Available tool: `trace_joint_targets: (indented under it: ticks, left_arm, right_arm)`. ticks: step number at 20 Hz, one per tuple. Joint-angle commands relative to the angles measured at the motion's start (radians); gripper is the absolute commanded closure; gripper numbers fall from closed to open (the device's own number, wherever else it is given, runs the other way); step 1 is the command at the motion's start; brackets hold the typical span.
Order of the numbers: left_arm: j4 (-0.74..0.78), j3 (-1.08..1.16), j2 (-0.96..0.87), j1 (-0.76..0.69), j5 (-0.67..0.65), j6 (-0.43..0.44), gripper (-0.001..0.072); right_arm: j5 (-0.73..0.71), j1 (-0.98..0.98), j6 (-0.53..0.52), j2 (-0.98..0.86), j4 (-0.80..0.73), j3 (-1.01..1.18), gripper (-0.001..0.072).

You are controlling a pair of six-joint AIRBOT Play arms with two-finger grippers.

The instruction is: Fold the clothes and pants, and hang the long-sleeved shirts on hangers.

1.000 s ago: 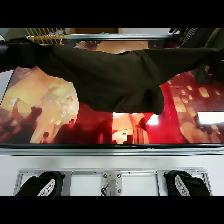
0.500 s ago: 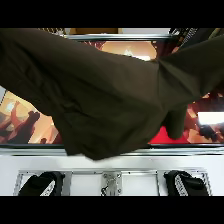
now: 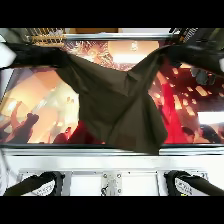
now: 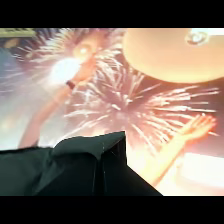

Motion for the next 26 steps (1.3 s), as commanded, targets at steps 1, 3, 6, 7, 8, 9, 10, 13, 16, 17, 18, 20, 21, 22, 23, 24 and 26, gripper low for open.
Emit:
trace_joint_targets:
  ticks: [1, 3, 6, 7, 8, 9, 10, 13, 16, 17, 18, 20, 21, 22, 23, 24, 26]
  left_arm:
    - [0.015, 0.002, -0.225, 0.045, 0.134, -0.005, 0.0605]
    - [0.007, 0.018, -0.282, 0.076, 0.162, -0.043, 0.0007]
    - [-0.009, 0.087, -0.306, 0.148, 0.048, -0.066, 0.0033]
    - [-0.009, 0.092, -0.296, 0.179, -0.005, -0.074, 0.0033]
    - [-0.010, 0.076, -0.285, 0.209, -0.046, -0.100, 0.0033]
    - [-0.010, 0.033, -0.268, 0.239, -0.077, -0.130, 0.0033]
    - [-0.013, -0.026, -0.251, 0.259, -0.096, -0.159, 0.0033]
    - [-0.098, -0.251, -0.236, 0.278, -0.072, -0.206, 0.0033]
    - [-0.327, -0.398, -0.286, 0.276, 0.034, -0.202, 0.0033]
    - [-0.405, -0.426, -0.310, 0.276, 0.077, -0.195, 0.0033]
    - [-0.457, -0.439, -0.333, 0.275, 0.110, -0.182, 0.0033]
    - [-0.523, -0.435, -0.379, 0.270, 0.133, -0.168, 0.0034]
    - [-0.526, -0.420, -0.399, 0.259, 0.129, -0.158, 0.0033]
    - [-0.523, -0.404, -0.418, 0.245, 0.129, -0.143, 0.0033]
    - [-0.524, -0.388, -0.438, 0.228, 0.129, -0.141, 0.0033]
    - [-0.524, -0.372, -0.456, 0.213, 0.129, -0.141, 0.0034]
    - [-0.525, -0.340, -0.488, 0.183, 0.129, -0.143, 0.0033]
  right_arm:
    - [-0.153, 0.028, -0.016, -0.264, 0.033, 0.093, 0.0443]
    - [-0.135, 0.013, -0.017, -0.308, 0.049, 0.138, 0.0051]
    - [-0.098, -0.043, -0.018, -0.241, 0.048, 0.146, 0.0054]
    - [-0.056, -0.074, -0.017, -0.199, 0.045, 0.146, 0.0057]
    - [-0.010, -0.104, -0.018, -0.154, 0.040, 0.143, 0.0057]
    - [0.035, -0.129, -0.025, -0.110, 0.031, 0.130, 0.0057]
    - [0.082, -0.148, -0.025, -0.059, 0.008, 0.105, 0.0057]
    - [0.187, -0.160, -0.024, 0.083, -0.058, -0.028, 0.0057]
    - [0.208, -0.141, -0.024, 0.217, -0.053, -0.213, 0.0057]
    - [0.209, -0.135, -0.024, 0.253, -0.053, -0.261, 0.0057]
    - [0.209, -0.127, -0.024, 0.289, -0.052, -0.306, 0.0057]
    - [0.209, -0.119, -0.024, 0.346, -0.048, -0.365, 0.0057]
    - [0.208, -0.119, -0.024, 0.368, -0.045, -0.383, 0.0057]
    - [0.209, -0.119, -0.024, 0.382, -0.045, -0.388, 0.0057]
    - [0.208, -0.119, -0.024, 0.394, -0.045, -0.388, 0.0057]
    - [0.206, -0.119, -0.024, 0.405, -0.045, -0.388, 0.0057]
    - [0.205, -0.120, -0.024, 0.421, -0.045, -0.388, 0.0057]
